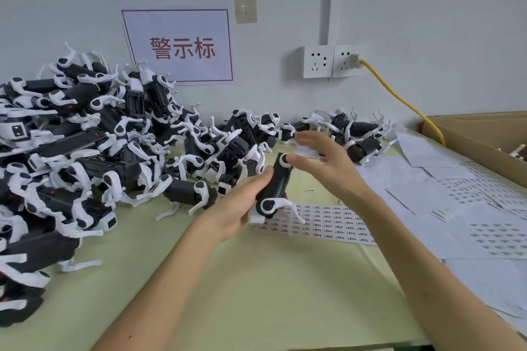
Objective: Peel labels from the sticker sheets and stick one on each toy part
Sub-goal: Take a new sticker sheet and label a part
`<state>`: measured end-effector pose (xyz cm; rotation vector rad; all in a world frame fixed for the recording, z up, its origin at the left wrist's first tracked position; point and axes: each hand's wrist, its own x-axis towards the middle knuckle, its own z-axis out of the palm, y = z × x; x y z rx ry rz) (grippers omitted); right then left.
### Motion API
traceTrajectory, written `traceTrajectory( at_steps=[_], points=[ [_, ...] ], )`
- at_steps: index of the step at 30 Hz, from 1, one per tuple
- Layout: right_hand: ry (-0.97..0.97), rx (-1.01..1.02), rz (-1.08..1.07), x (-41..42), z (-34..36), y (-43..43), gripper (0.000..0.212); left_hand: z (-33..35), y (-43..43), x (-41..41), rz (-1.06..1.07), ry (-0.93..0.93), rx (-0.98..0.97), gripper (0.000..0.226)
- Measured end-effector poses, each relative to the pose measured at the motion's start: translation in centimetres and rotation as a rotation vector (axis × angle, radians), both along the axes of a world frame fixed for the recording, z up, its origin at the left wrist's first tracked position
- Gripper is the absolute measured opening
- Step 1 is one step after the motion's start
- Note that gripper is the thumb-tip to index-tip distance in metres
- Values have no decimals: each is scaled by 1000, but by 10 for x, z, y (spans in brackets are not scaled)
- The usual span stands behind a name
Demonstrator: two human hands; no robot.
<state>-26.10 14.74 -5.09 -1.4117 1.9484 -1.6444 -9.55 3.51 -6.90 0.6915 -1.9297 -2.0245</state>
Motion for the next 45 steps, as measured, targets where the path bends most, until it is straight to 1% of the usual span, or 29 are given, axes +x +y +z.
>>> traceTrajectory(
  at_steps=[1,2,4,5,6,8,9,11,13,16,21,25,31,40,45],
  points=[
    [71,-77,-129,1,-1,-2,45,0,0,-1,39,31,23,54],
    [100,-174,-230,2,-2,-3,34,-1,-2,-3,73,84,51,52],
    [31,-345,-301,3,-1,-3,12,-2,-5,-5,128,196,66,45],
    [-37,-388,-269,2,1,-2,8,-2,-7,-4,149,236,53,43],
    [-113,-398,-192,1,3,0,9,-2,-8,-3,166,266,36,42],
    [-233,-313,55,2,9,4,14,0,-8,-2,204,296,-8,44],
    [-241,-244,161,4,10,5,17,0,-7,-2,222,302,-35,41],
    [-197,-152,251,9,9,3,23,0,-5,-1,241,307,-70,39],
    [-193,-146,251,14,7,1,23,1,-2,-1,238,311,-73,40],
    [-223,-170,238,19,5,-2,12,2,-1,0,222,320,-81,34],
    [-203,-170,155,22,1,-7,14,2,0,0,240,344,-82,46],
    [-179,-157,129,25,0,-7,13,2,0,-1,235,350,-99,47],
    [-166,-160,96,29,-1,-6,16,-1,-1,-2,258,341,-123,26],
    [-173,-172,58,32,-5,-8,14,-4,-2,-4,289,324,-162,20],
    [-176,-191,34,33,-7,-10,17,-5,-2,-5,291,326,-162,21]
  ],
)
